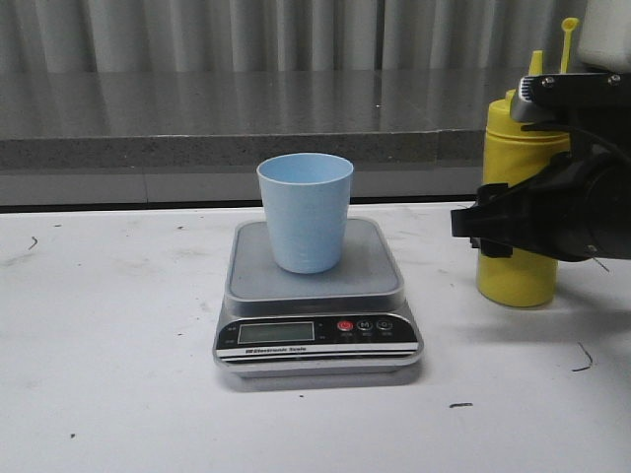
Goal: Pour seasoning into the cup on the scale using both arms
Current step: 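Turn the bottle upright and lower it back to its spot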
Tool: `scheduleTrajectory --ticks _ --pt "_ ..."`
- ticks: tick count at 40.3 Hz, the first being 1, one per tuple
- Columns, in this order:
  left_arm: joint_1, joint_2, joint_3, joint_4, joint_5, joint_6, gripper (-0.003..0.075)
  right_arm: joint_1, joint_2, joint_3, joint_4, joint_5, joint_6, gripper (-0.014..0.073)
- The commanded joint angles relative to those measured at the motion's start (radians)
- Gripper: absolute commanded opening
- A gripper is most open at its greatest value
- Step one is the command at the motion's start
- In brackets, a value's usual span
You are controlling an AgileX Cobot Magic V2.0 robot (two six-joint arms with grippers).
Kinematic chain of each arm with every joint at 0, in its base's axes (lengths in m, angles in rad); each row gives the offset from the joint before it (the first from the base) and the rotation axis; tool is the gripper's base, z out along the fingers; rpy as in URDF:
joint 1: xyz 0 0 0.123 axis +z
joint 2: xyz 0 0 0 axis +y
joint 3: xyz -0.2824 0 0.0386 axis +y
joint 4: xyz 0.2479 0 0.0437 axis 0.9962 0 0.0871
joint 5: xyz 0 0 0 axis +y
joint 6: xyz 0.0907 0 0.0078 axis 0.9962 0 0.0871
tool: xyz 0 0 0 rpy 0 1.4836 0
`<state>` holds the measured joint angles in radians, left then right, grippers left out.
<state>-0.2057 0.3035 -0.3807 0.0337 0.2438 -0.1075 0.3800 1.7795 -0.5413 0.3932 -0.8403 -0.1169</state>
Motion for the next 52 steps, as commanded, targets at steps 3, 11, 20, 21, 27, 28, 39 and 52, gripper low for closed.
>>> scheduleTrajectory --ticks 3,11,20,21,27,28,39,52 --pt "0.002 0.008 -0.025 -0.008 -0.086 -0.011 -0.002 0.001 -0.038 -0.021 -0.01 -0.091 -0.001 0.0306" --pt "0.002 0.008 -0.025 -0.008 -0.086 -0.011 -0.002 0.001 -0.038 -0.021 -0.01 -0.09 -0.001 0.0316" --pt "0.002 0.008 -0.025 -0.008 -0.086 -0.011 -0.002 0.001 -0.038 -0.021 -0.011 -0.106 -0.001 0.0619" --pt "0.002 0.008 -0.025 -0.008 -0.086 -0.011 -0.002 0.001 -0.038 -0.021 -0.011 -0.109 -0.001 0.0649" --pt "0.002 0.008 -0.025 -0.008 -0.086 -0.011 -0.002 0.001 -0.038 -0.021 -0.011 -0.112 -0.001 0.0643" --pt "0.002 0.008 -0.025 -0.008 -0.086 -0.011 -0.002 0.001 -0.038 -0.021 -0.011 -0.113 -0.001 0.0643" --pt "0.002 0.008 -0.025 -0.008 -0.086 -0.011 -0.002 0.01 -0.095 -0.02 -0.012 -0.116 -0.001 0.0643" --pt "0.002 0.008 -0.025 -0.008 -0.086 -0.011 -0.002 0.01 -0.231 0.096 -0.043 -0.104 -0.001 0.0643"
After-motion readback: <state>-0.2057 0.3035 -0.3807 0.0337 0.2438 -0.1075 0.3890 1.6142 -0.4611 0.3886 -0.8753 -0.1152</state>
